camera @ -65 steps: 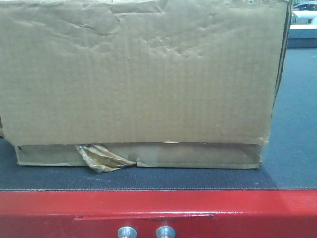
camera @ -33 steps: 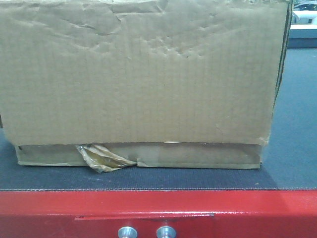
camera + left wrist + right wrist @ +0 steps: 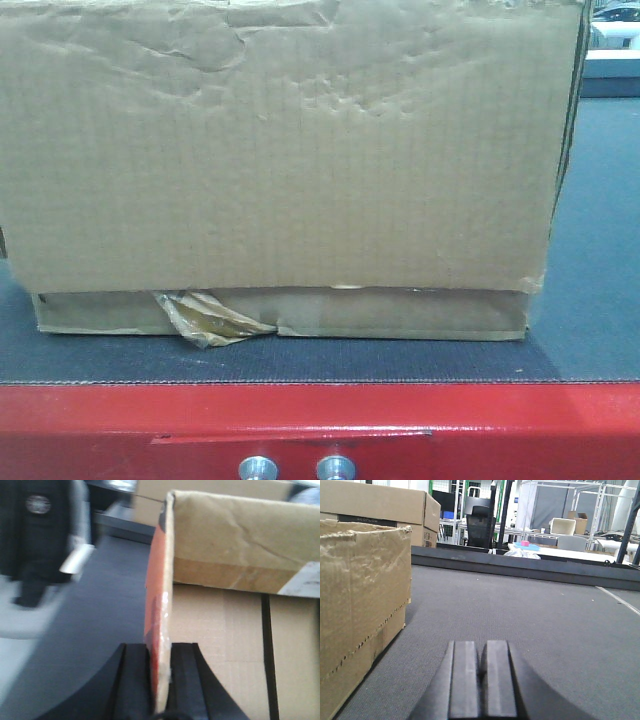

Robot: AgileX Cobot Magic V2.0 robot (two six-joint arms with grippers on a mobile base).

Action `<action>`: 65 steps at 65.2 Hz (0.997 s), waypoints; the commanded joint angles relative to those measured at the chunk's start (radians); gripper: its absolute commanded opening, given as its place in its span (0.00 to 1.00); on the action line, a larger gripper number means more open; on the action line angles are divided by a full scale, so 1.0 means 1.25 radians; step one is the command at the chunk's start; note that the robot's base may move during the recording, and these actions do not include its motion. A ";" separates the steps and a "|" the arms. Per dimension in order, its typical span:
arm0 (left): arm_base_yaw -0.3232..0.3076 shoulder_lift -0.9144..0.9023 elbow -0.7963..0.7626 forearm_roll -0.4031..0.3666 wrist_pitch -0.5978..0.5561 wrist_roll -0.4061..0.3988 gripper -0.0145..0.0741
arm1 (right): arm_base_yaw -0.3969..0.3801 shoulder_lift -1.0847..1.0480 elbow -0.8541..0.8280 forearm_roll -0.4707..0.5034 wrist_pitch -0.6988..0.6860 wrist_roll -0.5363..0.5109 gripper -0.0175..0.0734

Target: Stack two boxes on right shelf middle

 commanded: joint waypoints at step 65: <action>-0.314 0.074 0.485 0.049 -0.128 -0.212 0.04 | 0.001 -0.003 0.001 0.002 -0.017 -0.001 0.01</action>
